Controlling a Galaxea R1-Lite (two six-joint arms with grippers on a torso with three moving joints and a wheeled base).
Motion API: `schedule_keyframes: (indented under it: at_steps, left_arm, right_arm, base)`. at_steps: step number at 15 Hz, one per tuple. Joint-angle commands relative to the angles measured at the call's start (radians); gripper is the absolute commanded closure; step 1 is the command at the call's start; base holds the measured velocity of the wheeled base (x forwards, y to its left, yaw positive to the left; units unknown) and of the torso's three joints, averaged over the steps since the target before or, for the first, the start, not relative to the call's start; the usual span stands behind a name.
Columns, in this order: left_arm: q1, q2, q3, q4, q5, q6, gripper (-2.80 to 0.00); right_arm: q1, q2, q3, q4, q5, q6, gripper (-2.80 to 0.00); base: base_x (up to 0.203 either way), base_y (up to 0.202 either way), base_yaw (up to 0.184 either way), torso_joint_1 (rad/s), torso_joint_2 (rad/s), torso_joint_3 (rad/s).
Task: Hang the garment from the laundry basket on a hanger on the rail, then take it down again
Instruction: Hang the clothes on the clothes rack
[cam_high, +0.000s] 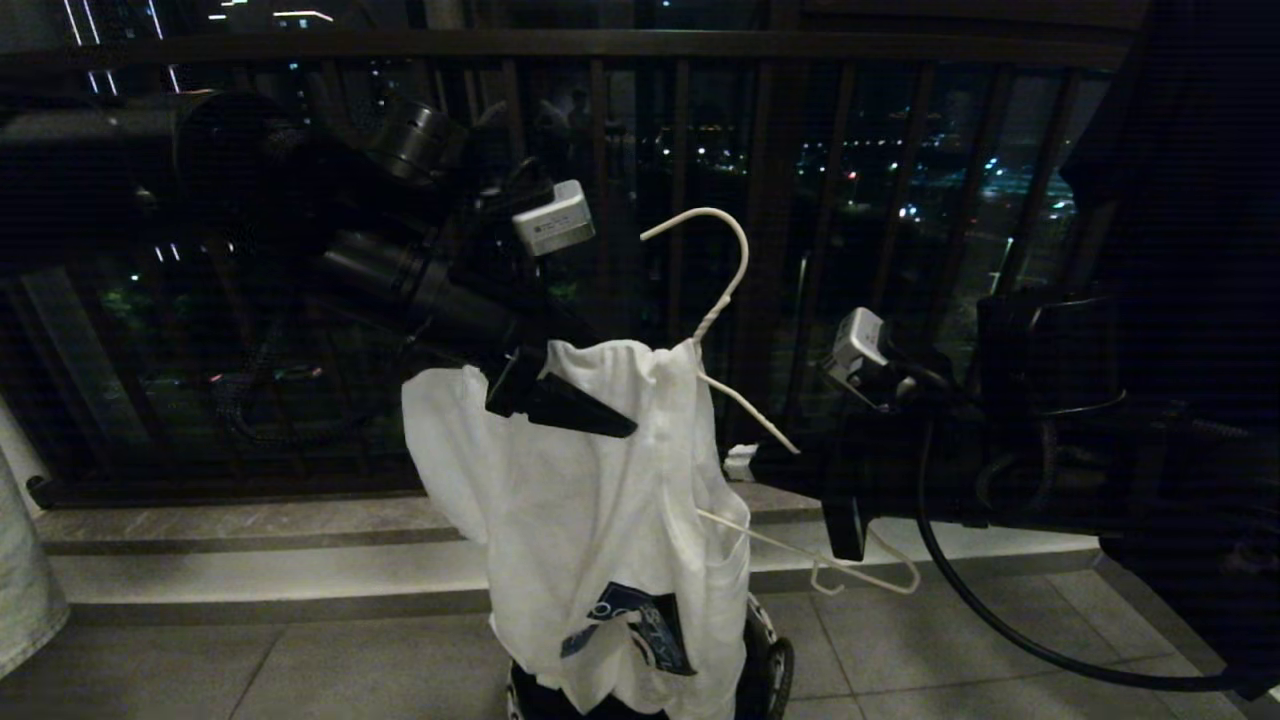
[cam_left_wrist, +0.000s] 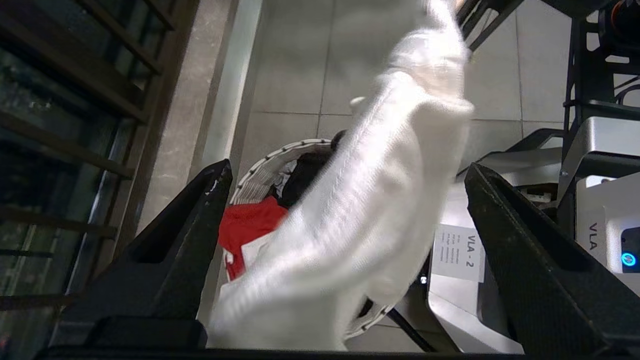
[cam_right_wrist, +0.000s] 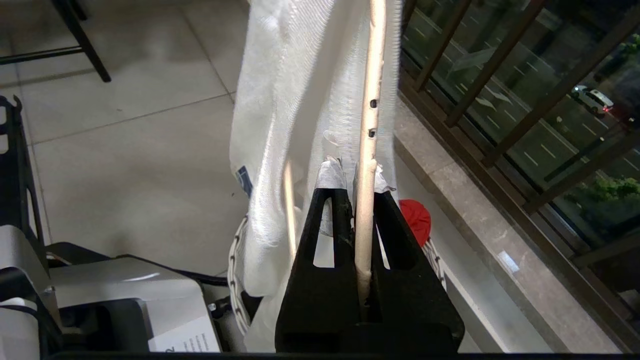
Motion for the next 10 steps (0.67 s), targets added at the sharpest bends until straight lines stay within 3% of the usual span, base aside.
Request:
schedule_keyframes:
  at_steps: [1,10]
  left_arm:
    - [-0.003,0.030,-0.001,-0.009,-0.005,0.004,-2.80]
    - [-0.003,0.046,-0.001,-0.011,-0.005,0.002,-2.80]
  right_arm:
    - [-0.014,0.000,-0.004,-0.003,0.003,-0.001,0.00]
    - [-0.022,-0.004,-0.008,-0.006,0.006,0.000,0.00]
  base:
    - [0.000,0.000,0.000,0.000,0.00,0.000]
    - [0.000,0.000,0.000,0.000,0.00,0.000]
